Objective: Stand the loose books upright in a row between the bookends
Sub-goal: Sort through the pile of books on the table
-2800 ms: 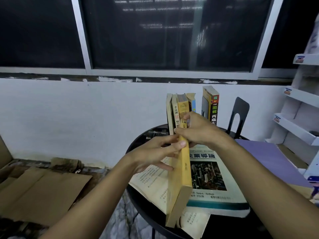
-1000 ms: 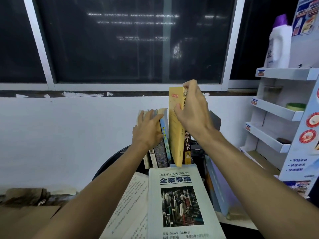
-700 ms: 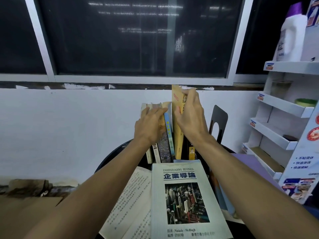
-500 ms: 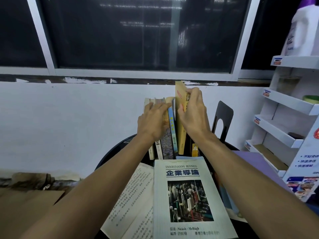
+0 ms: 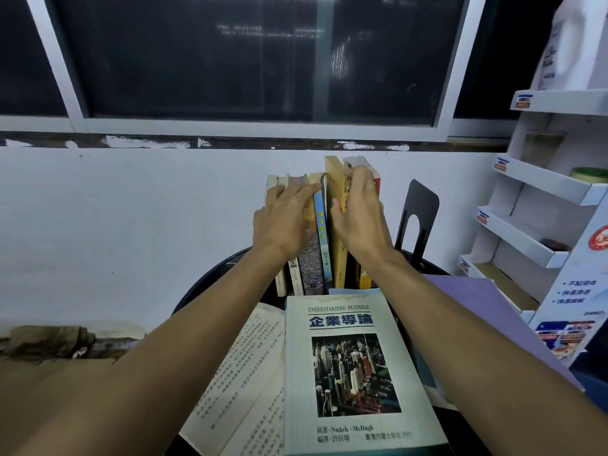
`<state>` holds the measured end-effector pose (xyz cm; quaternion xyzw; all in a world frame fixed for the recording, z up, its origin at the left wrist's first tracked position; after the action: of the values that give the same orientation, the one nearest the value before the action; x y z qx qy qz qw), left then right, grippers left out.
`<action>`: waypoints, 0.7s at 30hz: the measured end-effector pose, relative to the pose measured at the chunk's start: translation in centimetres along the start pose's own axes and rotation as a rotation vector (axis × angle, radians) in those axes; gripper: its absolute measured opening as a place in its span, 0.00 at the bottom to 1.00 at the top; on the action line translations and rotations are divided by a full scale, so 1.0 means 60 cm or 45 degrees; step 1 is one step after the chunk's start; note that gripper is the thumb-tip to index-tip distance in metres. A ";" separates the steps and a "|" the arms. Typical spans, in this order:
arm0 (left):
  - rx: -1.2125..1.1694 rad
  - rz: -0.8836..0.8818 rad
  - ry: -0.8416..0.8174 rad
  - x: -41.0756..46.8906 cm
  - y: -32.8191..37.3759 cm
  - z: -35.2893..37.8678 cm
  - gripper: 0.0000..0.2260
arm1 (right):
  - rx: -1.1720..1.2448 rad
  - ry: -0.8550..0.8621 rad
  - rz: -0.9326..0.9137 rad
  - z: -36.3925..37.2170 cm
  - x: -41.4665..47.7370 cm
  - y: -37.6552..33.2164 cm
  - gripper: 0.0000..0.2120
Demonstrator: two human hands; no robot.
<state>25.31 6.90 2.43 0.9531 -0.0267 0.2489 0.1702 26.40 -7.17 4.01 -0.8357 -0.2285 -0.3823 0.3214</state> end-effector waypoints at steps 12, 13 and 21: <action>0.012 -0.002 -0.006 0.000 0.006 -0.001 0.37 | 0.028 -0.194 -0.013 -0.003 0.012 0.019 0.19; 0.008 -0.002 -0.004 0.000 0.006 -0.001 0.37 | 0.021 -0.182 -0.004 -0.003 0.011 0.020 0.18; 0.010 0.007 0.007 0.000 0.008 -0.001 0.37 | 0.154 -0.188 -0.026 0.007 -0.006 0.016 0.21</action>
<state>25.24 6.47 2.65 0.9530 -0.0278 0.2519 0.1657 27.02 -7.57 3.16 -0.8381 -0.2828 -0.3085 0.3498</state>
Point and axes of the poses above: each hand's wrist, its own x-axis towards the middle knuckle, its own z-axis out of the palm, y = z × x, the point moved 6 cm from there along x, towards the middle knuckle, and after that the axes turned 1 degree about -z, right-handed, at the moved point
